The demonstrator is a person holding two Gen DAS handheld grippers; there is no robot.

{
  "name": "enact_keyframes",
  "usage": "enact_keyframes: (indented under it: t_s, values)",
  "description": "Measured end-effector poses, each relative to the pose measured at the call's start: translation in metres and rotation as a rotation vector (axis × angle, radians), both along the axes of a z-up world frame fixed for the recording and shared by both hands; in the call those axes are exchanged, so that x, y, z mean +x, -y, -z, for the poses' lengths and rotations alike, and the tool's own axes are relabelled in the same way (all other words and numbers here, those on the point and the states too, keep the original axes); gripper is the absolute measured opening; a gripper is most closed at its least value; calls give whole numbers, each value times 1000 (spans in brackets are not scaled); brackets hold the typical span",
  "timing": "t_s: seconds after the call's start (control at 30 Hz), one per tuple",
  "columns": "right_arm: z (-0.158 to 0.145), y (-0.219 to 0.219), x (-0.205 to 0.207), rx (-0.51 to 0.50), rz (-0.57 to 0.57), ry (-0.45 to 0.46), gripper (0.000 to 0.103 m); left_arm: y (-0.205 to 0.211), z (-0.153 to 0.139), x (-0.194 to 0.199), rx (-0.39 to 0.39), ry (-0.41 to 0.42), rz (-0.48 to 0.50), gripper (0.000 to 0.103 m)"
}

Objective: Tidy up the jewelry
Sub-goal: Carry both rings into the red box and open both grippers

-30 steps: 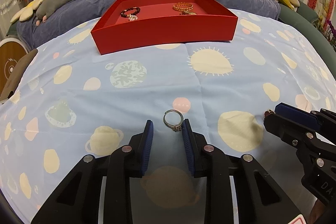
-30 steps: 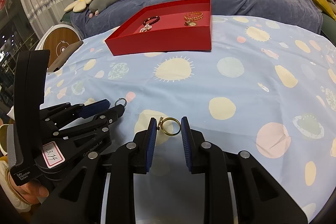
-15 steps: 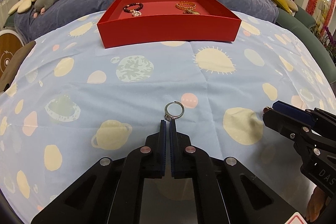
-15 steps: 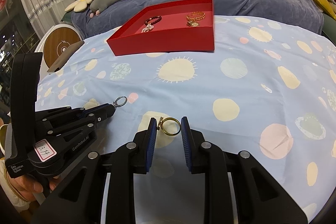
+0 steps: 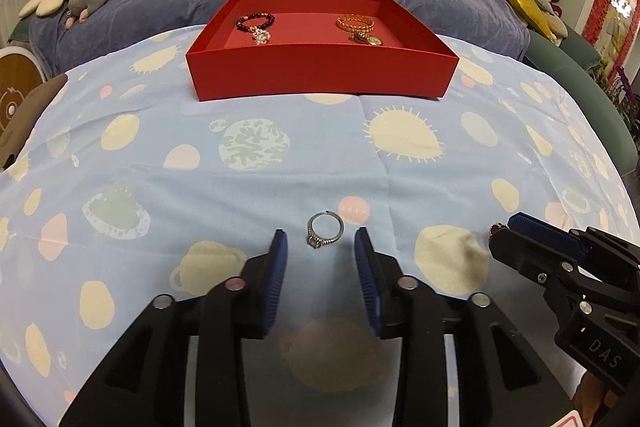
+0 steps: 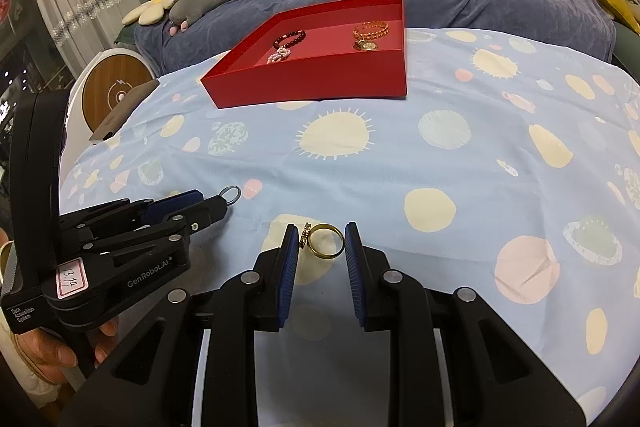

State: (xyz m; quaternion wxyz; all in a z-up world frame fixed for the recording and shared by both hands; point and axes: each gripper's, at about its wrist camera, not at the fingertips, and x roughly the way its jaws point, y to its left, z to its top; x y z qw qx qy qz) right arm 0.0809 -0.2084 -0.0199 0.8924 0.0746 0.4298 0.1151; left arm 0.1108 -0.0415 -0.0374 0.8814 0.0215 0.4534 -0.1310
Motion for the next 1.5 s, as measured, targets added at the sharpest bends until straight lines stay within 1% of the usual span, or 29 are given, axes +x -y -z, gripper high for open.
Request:
enact_keyframes:
  t_s: [0.17, 0.2, 0.27, 0.33, 0.37, 0.5, 0.67, 0.77, 0.9, 1.0, 1.2, 1.37, 1.43, 1.5]
  values:
    - [1, 6, 0, 7, 11, -5, 23, 8, 6, 8, 35, 16, 11, 40]
    - [1, 8, 0, 9, 14, -7, 23, 9, 9, 9, 41, 9, 17, 38]
    - [1, 10, -1, 9, 18, -8, 23, 13, 10, 8, 65, 32, 23, 31]
    - [1, 11, -1, 10, 20, -9, 23, 16, 10, 7, 82, 42, 35, 18]
    - [0, 11, -1, 10, 21, -8, 23, 17, 10, 7, 76, 42, 40, 17]
    - [-1, 10, -1, 11, 20, -3, 23, 17, 9, 6, 66, 38, 48, 17]
    - [-8, 6, -1, 17, 16, 12, 23, 16, 2, 1, 26, 31, 58, 17]
    - [-13, 4, 0, 27, 16, 22, 23, 14, -7, -3, 8, 44, 63, 17]
    - [-26, -2, 5, 39, 15, 50, 23, 11, -26, -4, -36, 58, 65, 17]
    - [-38, -5, 11, 48, 21, 77, 23, 7, -45, -4, -60, 97, 58, 17]
    - [-61, -11, 29, 53, 40, 131, 23, -13, -76, 12, -117, 143, -2, 17]
    - [-86, -11, 59, 26, 33, 170, 23, -22, -105, 37, -131, 180, -23, 17]
    - [-96, -10, 78, 25, 31, 180, 23, -21, -115, 55, -119, 194, -14, 17]
    - [-102, -7, 99, 47, 29, 179, 23, -20, -121, 76, -116, 198, -17, 17]
